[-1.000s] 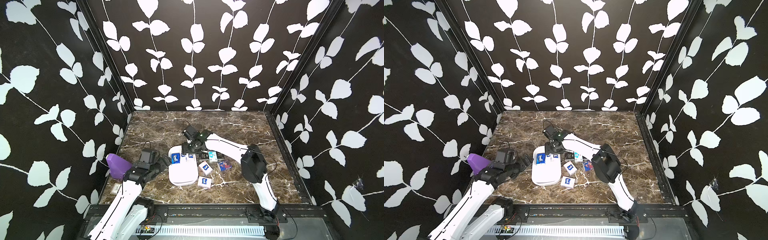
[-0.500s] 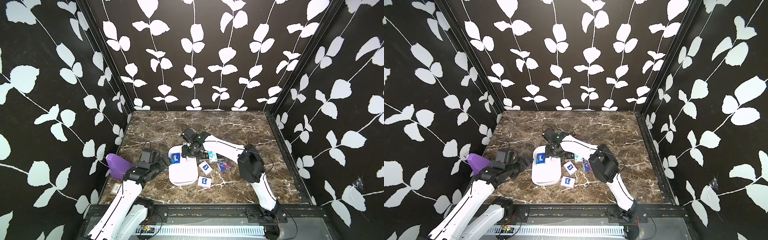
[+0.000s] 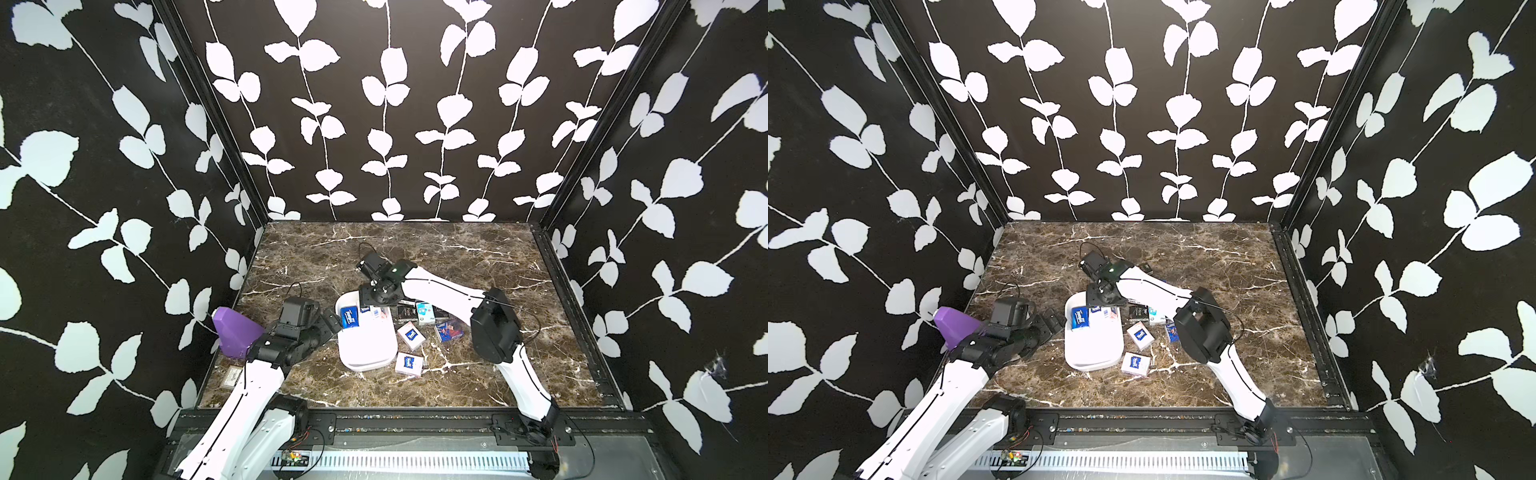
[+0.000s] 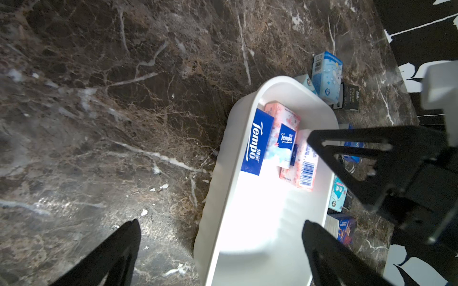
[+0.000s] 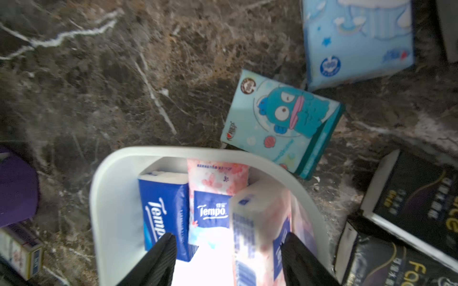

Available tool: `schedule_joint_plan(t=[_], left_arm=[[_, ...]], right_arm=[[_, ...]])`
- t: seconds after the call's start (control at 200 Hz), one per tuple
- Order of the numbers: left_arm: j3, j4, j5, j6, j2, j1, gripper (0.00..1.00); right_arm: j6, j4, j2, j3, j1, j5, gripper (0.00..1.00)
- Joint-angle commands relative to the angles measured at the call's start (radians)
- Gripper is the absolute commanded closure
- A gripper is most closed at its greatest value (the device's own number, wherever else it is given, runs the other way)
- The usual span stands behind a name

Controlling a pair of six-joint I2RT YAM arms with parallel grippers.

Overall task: Put the pocket tissues into the storage box
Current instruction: Place the pocket tissues in the storage box, then pick up the pocket tissues from the center of the board.

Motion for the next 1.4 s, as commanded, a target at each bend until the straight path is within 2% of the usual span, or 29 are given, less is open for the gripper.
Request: schedule_joint_plan(t=[0.0,0.19,0.38,0.57,0.74,0.915,1.02,1.205,1.395], left_arm=[[0.023,-0.009,-0.004,0.015,0.005,0.005,0.01],[0.038,0.013,0.024,0.032,0.051,0.005,0.01],[0.054,0.039,0.06,0.041,0.105,0.003,0.01],[0.068,0.066,0.078,0.042,0.148,-0.004,0.01],[0.065,0.08,0.081,0.034,0.161,-0.014,0.01],[0.048,0.087,0.079,0.032,0.153,-0.016,0.01],[0.036,0.092,0.079,0.025,0.145,-0.015,0.01],[0.006,0.09,0.064,0.014,0.102,-0.016,0.01],[-0.029,0.07,0.049,0.001,0.051,-0.017,0.01]], right_arm=[[-0.054,0.045,-0.145,-0.06,0.005,0.054,0.3],[-0.091,-0.021,-0.309,-0.227,-0.027,0.093,0.27],[-0.028,-0.104,-0.479,-0.49,-0.113,0.132,0.22],[0.186,0.029,-0.68,-0.849,-0.227,0.057,0.2],[0.387,0.13,-0.791,-1.008,-0.256,0.073,0.22],[0.653,0.302,-0.789,-1.119,-0.286,0.013,0.25],[0.777,0.353,-0.75,-1.13,-0.286,0.005,0.25],[0.888,0.366,-0.699,-1.098,-0.288,0.046,0.27],[0.97,0.391,-0.676,-1.14,-0.294,0.018,0.29]])
